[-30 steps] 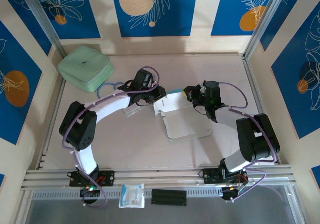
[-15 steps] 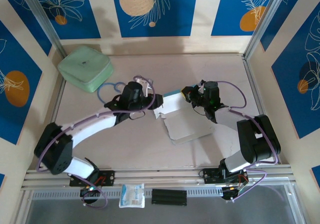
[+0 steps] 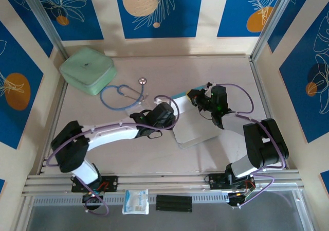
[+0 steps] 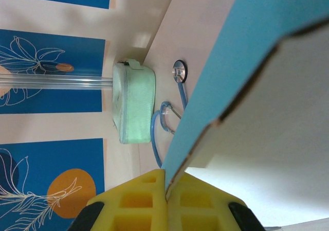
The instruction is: Fold the paper box
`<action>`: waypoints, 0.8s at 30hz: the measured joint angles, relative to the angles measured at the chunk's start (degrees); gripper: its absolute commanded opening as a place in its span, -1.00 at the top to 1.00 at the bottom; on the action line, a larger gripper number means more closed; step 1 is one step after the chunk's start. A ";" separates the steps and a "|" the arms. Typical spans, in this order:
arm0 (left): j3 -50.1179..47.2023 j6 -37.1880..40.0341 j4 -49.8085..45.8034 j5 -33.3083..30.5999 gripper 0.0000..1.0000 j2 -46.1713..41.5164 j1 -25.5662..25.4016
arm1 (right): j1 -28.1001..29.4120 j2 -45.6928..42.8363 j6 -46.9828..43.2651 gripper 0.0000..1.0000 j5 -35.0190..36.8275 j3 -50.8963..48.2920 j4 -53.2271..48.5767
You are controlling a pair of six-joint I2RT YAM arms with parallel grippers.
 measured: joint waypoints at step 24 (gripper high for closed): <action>10.84 -11.69 -2.80 -6.03 0.15 18.47 1.77 | -0.72 -0.09 -0.22 1.00 1.16 -0.04 -1.18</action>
